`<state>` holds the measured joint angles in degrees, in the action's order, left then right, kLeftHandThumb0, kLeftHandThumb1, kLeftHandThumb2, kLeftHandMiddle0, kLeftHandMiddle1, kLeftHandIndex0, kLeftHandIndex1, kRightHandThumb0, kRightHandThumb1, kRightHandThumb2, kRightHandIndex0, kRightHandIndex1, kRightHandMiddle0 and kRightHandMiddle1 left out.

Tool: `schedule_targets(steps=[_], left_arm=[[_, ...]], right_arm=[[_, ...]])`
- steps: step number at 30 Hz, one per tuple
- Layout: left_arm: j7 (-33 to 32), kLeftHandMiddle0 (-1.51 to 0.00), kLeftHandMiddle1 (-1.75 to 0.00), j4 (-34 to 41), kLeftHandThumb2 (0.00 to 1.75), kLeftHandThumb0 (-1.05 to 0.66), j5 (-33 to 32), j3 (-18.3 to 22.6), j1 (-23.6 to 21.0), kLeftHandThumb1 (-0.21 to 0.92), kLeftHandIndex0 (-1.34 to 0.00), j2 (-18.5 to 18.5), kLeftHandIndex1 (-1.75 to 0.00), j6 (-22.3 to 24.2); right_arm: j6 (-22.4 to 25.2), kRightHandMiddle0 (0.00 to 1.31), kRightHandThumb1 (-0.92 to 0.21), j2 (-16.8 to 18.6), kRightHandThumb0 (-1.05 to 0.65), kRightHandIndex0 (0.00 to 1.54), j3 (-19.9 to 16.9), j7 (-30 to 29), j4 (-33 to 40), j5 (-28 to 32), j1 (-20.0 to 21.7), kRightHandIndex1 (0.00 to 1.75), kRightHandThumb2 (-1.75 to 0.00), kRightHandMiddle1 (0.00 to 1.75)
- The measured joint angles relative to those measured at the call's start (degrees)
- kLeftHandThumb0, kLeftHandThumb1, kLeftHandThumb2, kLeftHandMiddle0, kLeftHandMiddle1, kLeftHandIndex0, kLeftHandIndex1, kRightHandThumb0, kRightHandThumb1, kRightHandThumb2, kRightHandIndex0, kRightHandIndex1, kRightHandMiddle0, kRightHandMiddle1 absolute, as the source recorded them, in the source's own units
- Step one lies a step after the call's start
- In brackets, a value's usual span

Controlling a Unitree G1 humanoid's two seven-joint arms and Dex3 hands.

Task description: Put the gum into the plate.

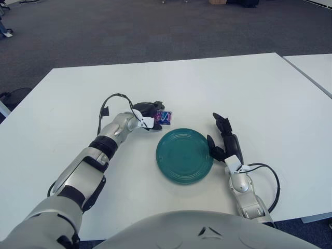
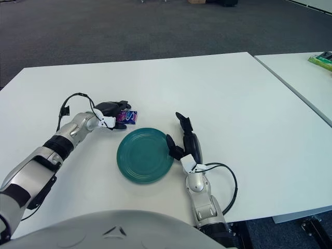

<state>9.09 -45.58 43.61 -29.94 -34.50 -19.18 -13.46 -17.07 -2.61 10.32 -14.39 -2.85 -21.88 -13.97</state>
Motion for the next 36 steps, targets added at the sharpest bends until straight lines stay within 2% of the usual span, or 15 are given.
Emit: schedule_targets(steps=[2, 3, 6, 8, 10, 13, 16, 17, 19, 22, 24, 28, 31, 36], left_arm=[[0.07, -0.24, -0.58, -0.10, 0.16, -0.59, 0.09, -0.48, -0.35, 0.84, -0.09, 0.07, -0.98, 0.39], [0.36, -0.24, -0.68, -0.24, 0.21, -0.55, 0.34, -0.91, -0.64, 0.80, -0.09, 0.06, -1.04, 0.64], [1.23, -0.25, -0.84, -0.75, 0.48, -0.48, 1.11, -2.25, -2.00, 0.65, -0.10, 0.06, -1.17, 1.17], [1.65, -0.25, -0.89, -1.15, 0.57, -0.45, 1.65, -2.95, -2.92, 0.60, -0.10, 0.06, -1.21, 1.54], [1.54, -0.27, -1.09, -1.81, 0.71, -0.38, 2.32, -3.94, -3.71, 0.51, -0.10, 0.07, -1.33, 1.81], [0.32, -0.46, -1.33, -3.07, 0.59, 0.12, 3.49, -5.36, -4.66, 0.66, -0.10, 0.30, -1.45, 2.31], [-2.91, -0.50, -1.45, -6.39, 0.66, 0.29, 4.58, -6.82, -6.23, 0.67, -0.10, 1.35, -1.59, 2.43], [-3.86, -0.50, -1.47, -7.63, 0.67, 0.31, 4.89, -7.30, -6.81, 0.66, -0.10, 1.66, -1.61, 2.55], [-5.31, -0.52, -1.52, -9.81, 0.83, 0.13, 5.26, -8.17, -7.89, 0.62, -0.17, 2.19, -1.68, 2.83], [-6.54, -0.54, -1.54, -11.93, 0.93, 0.04, 5.39, -9.29, -8.98, 0.57, -0.21, 2.62, -1.72, 2.95], [-7.00, -0.56, -1.54, -12.80, 0.98, 0.02, 5.39, -9.92, -9.42, 0.54, -0.24, 2.79, -1.74, 2.94], [-7.88, -0.67, -1.42, -12.87, 1.11, 0.00, 5.38, -10.65, -9.36, 0.40, -0.39, 2.56, -1.74, 2.46], [-9.13, -0.71, -1.41, -12.85, 1.19, 0.00, 5.22, -10.70, -8.88, 0.33, -0.45, 2.36, -1.75, 1.74], [-12.48, -0.73, -1.45, -12.74, 1.27, 0.00, 4.31, -10.06, -7.49, 0.27, -0.49, 2.29, -1.75, 1.01]], right_arm=[[0.02, 0.00, -0.92, -0.01, -0.82, 0.28, 0.14, 0.01, 0.04, -0.14, -0.02, 0.00, -0.87, 0.51], [0.03, 0.00, -0.92, 0.00, -0.82, 0.28, 0.17, 0.01, 0.07, -0.15, -0.04, 0.00, -0.87, 0.51], [0.09, 0.00, -0.92, 0.00, -0.82, 0.28, 0.17, 0.04, 0.13, -0.13, -0.10, 0.00, -0.86, 0.51], [0.14, 0.00, -0.92, 0.04, -0.82, 0.28, 0.22, 0.09, 0.14, -0.10, -0.07, 0.00, -0.86, 0.51], [0.23, 0.00, -0.92, 0.18, -0.80, 0.28, 0.26, 0.23, 0.22, 0.17, -0.08, 0.00, -0.86, 0.52], [0.65, 0.00, -0.92, 0.42, -0.77, 0.28, 0.26, 0.63, 0.59, 0.57, -0.25, 0.00, -0.85, 0.52], [1.03, 0.00, -0.92, 0.69, -0.77, 0.28, 0.18, 0.97, 0.93, 0.98, -0.55, 0.00, -0.85, 0.52], [1.13, 0.00, -0.92, 0.78, -0.77, 0.28, 0.16, 1.17, 0.98, 1.17, -0.58, 0.00, -0.85, 0.52], [1.31, 0.00, -0.92, 0.97, -0.77, 0.28, 0.16, 1.50, 1.07, 1.60, -0.63, 0.00, -0.85, 0.51], [1.38, 0.00, -0.92, 1.06, -0.78, 0.27, 0.14, 1.76, 1.14, 2.17, -0.67, 0.00, -0.85, 0.50], [1.37, 0.00, -0.92, 1.07, -0.78, 0.26, 0.14, 1.79, 1.14, 2.28, -0.70, 0.00, -0.85, 0.49], [1.34, 0.00, -0.92, 1.12, -0.78, 0.26, 0.10, 1.79, 1.17, 2.56, -0.74, 0.00, -0.84, 0.48], [1.41, 0.00, -0.92, 1.27, -0.77, 0.27, 0.05, 1.88, 1.22, 2.97, -0.75, 0.01, -0.83, 0.48], [2.15, 0.00, -0.92, 1.65, -0.73, 0.30, -0.08, 1.90, 1.66, 3.34, -0.83, 0.01, -0.82, 0.51]])
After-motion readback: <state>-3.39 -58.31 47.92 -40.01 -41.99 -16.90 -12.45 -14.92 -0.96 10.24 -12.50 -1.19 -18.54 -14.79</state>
